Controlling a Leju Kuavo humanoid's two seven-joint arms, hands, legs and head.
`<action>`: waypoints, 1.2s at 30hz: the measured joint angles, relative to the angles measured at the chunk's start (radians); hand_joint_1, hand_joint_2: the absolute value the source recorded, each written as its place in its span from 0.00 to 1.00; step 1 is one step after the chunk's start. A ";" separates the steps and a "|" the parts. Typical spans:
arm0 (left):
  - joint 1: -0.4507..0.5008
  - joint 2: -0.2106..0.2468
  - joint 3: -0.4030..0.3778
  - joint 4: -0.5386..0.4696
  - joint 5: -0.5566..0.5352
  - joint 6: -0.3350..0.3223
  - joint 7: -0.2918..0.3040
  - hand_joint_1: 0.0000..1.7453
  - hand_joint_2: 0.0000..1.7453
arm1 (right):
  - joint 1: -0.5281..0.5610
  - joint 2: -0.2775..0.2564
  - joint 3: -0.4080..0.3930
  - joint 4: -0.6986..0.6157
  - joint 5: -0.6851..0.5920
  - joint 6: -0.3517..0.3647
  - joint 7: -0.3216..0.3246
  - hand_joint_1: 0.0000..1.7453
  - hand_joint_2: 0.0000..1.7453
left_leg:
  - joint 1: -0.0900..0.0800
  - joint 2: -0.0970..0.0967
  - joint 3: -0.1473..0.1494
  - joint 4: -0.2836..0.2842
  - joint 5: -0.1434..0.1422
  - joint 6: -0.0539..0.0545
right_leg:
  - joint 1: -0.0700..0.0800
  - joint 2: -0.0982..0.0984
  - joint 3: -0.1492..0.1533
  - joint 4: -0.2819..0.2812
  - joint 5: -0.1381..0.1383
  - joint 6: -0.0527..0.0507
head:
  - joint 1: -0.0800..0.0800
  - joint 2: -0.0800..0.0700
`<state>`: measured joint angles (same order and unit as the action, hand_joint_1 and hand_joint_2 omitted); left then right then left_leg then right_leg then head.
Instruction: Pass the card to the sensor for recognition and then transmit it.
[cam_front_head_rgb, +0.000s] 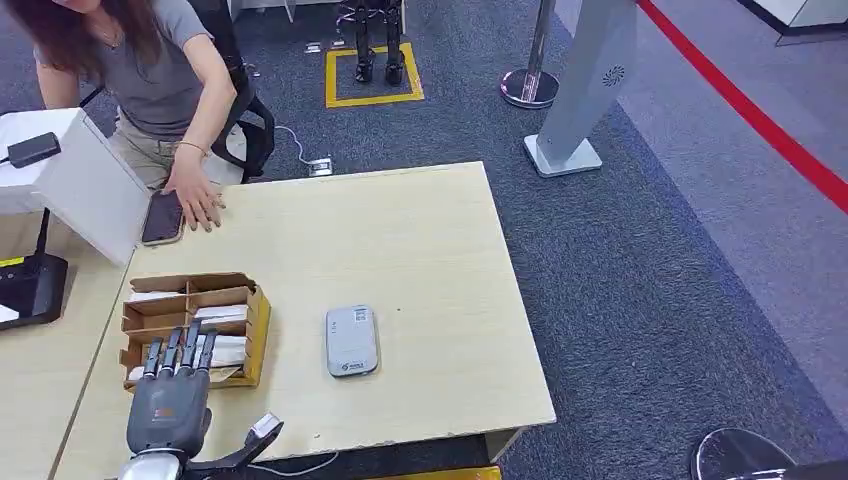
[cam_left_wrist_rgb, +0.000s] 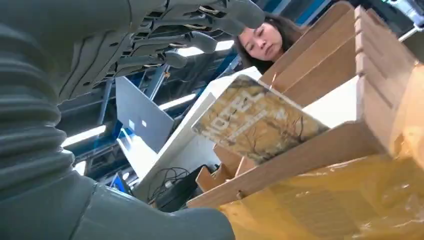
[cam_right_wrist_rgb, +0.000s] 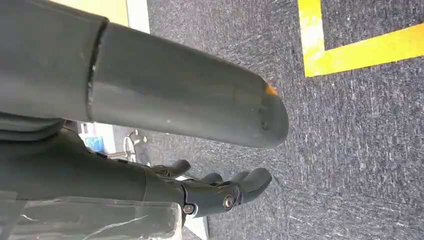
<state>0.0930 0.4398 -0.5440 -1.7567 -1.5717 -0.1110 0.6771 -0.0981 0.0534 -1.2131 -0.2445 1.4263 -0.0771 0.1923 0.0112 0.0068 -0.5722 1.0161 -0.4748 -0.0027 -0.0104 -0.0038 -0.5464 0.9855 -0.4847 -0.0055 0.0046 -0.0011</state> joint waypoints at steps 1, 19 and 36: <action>0.002 -0.001 0.002 0.002 0.000 -0.001 0.000 0.00 1.00 | 0.000 0.000 0.000 0.000 0.000 0.000 0.000 0.00 0.00 | 0.000 0.000 0.000 0.000 0.000 0.000 | 0.000 0.000 0.000 0.000 0.000 0.000 | 0.000 0.000; 0.007 -0.014 0.017 0.004 0.000 -0.010 -0.009 0.01 1.00 | 0.000 0.000 0.000 0.000 -0.002 0.003 0.010 0.00 0.00 | 0.000 0.000 0.000 0.000 0.000 0.000 | 0.000 0.000 0.000 0.000 0.000 0.000 | 0.000 0.000; -0.006 -0.034 0.017 0.038 0.000 0.017 -0.047 0.00 1.00 | 0.000 0.000 0.000 0.000 0.000 0.014 0.009 0.00 0.00 | 0.000 0.000 0.000 0.000 0.000 0.000 | 0.000 0.000 0.000 0.000 0.000 0.000 | 0.000 0.000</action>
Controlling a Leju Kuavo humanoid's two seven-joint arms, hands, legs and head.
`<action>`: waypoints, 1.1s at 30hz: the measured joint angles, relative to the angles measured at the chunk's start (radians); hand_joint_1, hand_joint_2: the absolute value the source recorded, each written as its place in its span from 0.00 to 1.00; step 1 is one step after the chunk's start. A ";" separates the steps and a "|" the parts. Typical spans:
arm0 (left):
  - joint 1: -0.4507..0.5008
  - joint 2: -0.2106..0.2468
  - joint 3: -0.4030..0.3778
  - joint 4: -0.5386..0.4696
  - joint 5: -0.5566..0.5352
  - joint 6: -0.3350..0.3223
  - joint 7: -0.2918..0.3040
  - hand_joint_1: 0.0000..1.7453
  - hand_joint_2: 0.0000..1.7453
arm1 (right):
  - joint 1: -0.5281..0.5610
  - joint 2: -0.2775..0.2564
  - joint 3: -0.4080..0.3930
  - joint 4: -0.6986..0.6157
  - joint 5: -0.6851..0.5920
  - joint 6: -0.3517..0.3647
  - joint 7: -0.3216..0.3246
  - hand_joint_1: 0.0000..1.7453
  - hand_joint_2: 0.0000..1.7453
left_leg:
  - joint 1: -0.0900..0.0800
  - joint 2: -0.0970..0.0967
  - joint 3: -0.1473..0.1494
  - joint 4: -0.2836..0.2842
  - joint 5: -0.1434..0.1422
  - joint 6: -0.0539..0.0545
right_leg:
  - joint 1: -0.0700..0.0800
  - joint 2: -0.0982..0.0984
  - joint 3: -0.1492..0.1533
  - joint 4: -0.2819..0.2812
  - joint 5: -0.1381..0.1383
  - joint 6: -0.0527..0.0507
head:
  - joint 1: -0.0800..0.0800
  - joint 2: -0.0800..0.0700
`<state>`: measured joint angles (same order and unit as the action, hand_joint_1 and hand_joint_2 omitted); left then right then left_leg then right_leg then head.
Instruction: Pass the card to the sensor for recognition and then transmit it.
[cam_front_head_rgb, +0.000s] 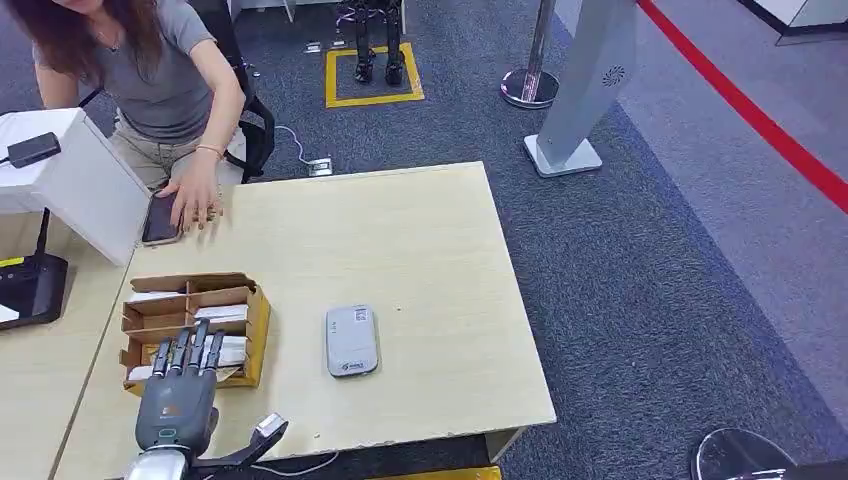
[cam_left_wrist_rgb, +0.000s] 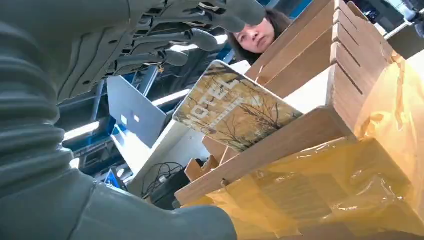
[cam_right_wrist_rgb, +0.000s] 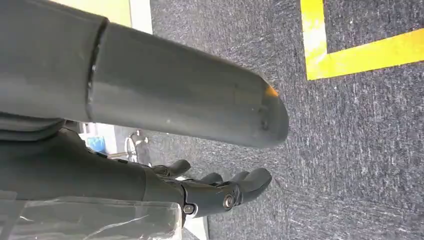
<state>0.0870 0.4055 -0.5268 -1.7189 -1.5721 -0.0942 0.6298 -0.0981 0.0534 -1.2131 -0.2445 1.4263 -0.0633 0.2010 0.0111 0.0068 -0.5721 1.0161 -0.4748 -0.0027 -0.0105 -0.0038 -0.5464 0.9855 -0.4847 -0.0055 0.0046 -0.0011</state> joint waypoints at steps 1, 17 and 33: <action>-0.002 -0.004 0.002 0.006 0.000 0.004 -0.007 0.00 1.00 | 0.000 0.000 0.000 0.000 0.001 0.000 -0.002 0.00 0.00 | 0.000 0.000 0.000 0.000 0.000 0.000 | 0.000 0.000 0.000 0.000 0.000 0.000 | 0.000 0.000; -0.007 -0.026 0.024 0.050 0.000 0.020 -0.024 1.00 1.00 | 0.000 0.000 0.001 0.000 0.002 0.003 -0.004 0.00 0.00 | 0.000 0.000 0.000 0.000 0.000 0.000 | 0.000 0.000 0.000 0.000 0.000 0.000 | 0.000 0.000; -0.020 -0.036 0.025 0.056 -0.001 0.021 -0.022 1.00 1.00 | 0.000 0.000 0.001 0.000 0.007 0.010 -0.004 0.00 0.00 | 0.000 0.000 0.000 0.000 0.000 0.000 | 0.000 0.000 0.000 0.000 0.000 0.000 | 0.000 0.000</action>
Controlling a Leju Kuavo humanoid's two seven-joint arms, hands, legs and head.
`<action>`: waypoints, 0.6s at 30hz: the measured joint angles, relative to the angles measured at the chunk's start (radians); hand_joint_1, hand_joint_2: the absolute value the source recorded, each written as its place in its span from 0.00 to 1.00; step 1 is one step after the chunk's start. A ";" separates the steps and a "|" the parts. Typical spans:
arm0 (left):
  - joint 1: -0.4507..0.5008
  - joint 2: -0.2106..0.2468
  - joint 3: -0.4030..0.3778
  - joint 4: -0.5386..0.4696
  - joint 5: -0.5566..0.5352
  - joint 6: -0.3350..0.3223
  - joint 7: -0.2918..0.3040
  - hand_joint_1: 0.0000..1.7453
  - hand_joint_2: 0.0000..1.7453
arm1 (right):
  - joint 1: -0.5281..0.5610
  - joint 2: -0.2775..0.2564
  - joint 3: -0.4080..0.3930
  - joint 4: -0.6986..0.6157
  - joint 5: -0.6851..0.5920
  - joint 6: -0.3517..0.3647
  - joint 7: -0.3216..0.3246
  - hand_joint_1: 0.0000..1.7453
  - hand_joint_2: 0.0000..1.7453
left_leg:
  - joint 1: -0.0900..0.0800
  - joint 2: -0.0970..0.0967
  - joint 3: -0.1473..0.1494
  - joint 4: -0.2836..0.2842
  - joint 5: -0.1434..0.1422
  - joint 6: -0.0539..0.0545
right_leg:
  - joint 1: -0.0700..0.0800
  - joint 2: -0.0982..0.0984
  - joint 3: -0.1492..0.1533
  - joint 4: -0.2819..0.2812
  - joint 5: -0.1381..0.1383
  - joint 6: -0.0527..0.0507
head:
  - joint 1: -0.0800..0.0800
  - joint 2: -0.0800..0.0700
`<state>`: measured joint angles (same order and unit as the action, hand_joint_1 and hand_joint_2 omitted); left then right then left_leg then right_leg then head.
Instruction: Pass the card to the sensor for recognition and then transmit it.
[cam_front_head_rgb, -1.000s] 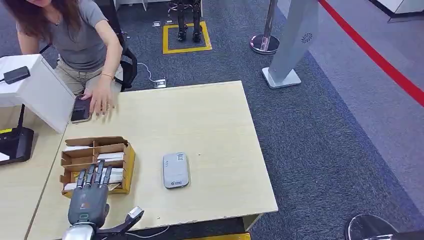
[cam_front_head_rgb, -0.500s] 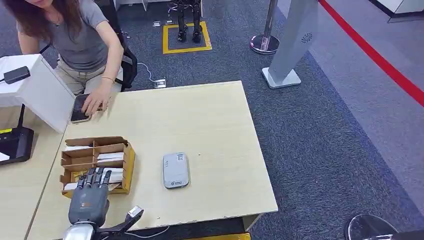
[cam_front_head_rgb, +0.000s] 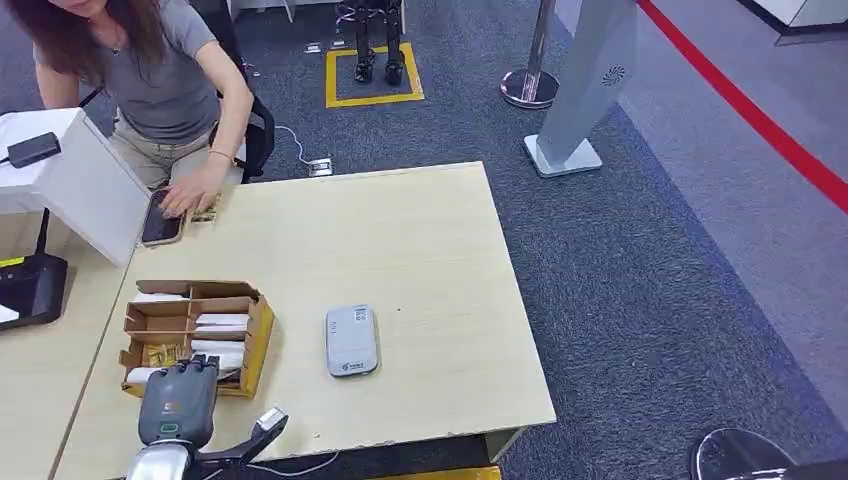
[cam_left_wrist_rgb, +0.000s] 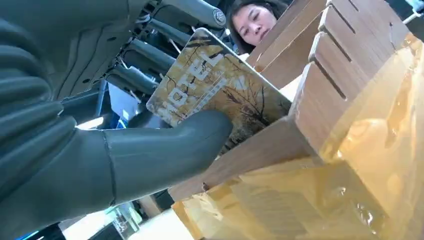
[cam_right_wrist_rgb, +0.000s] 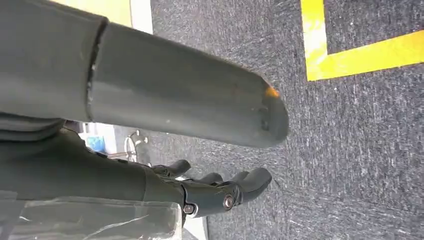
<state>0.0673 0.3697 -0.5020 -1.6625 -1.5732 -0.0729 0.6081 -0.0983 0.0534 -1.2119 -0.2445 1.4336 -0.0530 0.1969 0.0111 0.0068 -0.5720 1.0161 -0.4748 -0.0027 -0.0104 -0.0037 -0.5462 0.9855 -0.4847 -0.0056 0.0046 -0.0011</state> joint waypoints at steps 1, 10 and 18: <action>0.000 -0.001 0.000 0.000 0.000 0.000 0.000 1.00 1.00 | 0.000 0.000 0.000 0.000 0.000 0.000 0.000 0.00 0.00 | 0.000 0.000 0.000 0.000 0.000 0.000 | 0.000 0.000 0.000 0.000 0.000 0.000 | 0.000 0.000; -0.006 -0.003 0.000 0.007 0.000 0.004 0.012 1.00 1.00 | 0.000 0.001 0.002 0.000 0.006 0.008 0.000 0.00 0.00 | 0.000 0.000 0.000 0.000 0.000 0.000 | 0.000 0.000 0.000 0.000 0.000 0.000 | 0.000 0.000; -0.008 -0.001 0.000 0.008 0.000 0.010 0.030 1.00 1.00 | 0.000 0.005 0.003 0.000 0.009 0.011 0.000 0.00 0.00 | 0.000 0.000 0.000 0.000 0.000 0.000 | 0.000 0.000 0.000 0.000 0.000 0.000 | 0.000 0.000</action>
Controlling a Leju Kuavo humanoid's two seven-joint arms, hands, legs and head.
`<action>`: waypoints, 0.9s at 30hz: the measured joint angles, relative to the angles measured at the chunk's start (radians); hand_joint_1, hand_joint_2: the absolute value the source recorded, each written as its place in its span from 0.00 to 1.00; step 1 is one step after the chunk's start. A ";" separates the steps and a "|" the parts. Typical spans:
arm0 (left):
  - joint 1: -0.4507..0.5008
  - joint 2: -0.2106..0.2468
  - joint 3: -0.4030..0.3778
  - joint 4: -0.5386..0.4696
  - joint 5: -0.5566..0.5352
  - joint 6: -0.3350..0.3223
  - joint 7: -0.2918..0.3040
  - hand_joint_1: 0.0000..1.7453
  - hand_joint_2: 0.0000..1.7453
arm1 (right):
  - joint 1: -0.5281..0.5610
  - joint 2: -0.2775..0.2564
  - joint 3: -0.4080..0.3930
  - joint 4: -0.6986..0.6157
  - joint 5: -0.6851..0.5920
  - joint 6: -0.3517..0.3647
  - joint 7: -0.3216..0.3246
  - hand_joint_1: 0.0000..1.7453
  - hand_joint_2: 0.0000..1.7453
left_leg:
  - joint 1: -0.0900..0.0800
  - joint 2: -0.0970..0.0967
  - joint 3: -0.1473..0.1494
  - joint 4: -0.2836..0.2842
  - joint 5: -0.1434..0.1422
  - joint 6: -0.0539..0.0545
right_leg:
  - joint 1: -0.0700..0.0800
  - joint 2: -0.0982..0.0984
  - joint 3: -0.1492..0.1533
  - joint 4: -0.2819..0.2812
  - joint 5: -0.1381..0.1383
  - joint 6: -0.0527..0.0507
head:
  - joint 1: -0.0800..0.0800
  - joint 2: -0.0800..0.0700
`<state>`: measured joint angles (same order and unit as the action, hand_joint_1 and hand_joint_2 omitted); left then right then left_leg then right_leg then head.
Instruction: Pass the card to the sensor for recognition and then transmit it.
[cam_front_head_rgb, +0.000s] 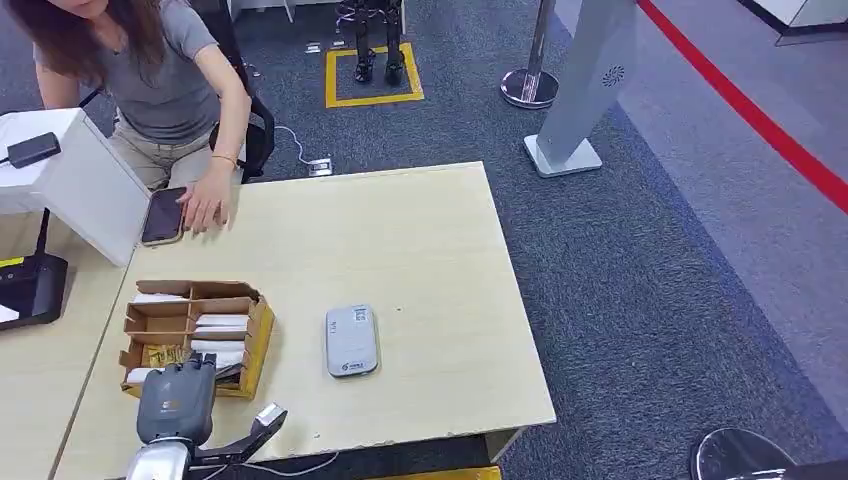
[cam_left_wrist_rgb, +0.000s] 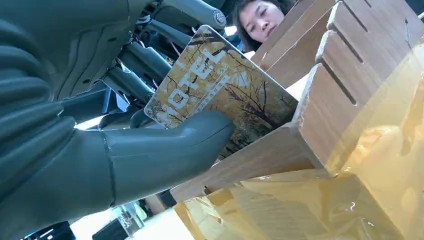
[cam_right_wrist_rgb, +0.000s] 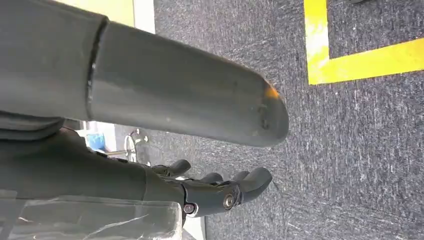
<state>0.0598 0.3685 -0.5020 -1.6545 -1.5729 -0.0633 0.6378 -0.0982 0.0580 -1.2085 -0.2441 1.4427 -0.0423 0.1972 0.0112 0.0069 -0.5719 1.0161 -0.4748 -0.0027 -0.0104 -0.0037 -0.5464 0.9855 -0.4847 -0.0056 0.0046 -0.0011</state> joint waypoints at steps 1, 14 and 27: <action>0.000 0.000 0.000 0.000 0.000 0.000 0.000 1.00 1.00 | 0.000 0.000 0.001 0.000 0.000 0.000 0.000 0.00 0.00 | 0.000 0.000 0.000 0.000 0.000 0.000 | 0.000 0.000 0.000 0.000 0.000 0.000 | 0.000 0.000; -0.074 0.052 -0.035 -0.031 0.000 0.029 0.054 1.00 1.00 | 0.000 0.003 0.003 0.000 -0.006 0.000 0.000 0.00 0.00 | 0.000 0.000 0.000 0.000 0.000 0.000 | 0.000 0.000 0.000 0.000 0.000 0.000 | 0.000 0.000; -0.245 0.101 -0.143 -0.193 0.000 0.056 0.058 1.00 1.00 | -0.001 0.009 0.003 0.000 -0.021 -0.016 -0.008 0.00 0.00 | 0.000 0.000 0.000 0.000 0.000 0.000 | 0.000 0.000 0.000 0.000 0.000 0.000 | 0.000 0.000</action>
<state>-0.1850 0.4692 -0.6451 -1.8479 -1.5732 -0.0076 0.6962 -0.0992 0.0668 -1.2058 -0.2438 1.4214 -0.0580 0.1892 0.0111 0.0070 -0.5720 1.0163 -0.4745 -0.0029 -0.0102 -0.0037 -0.5464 0.9858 -0.4845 -0.0056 0.0046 -0.0011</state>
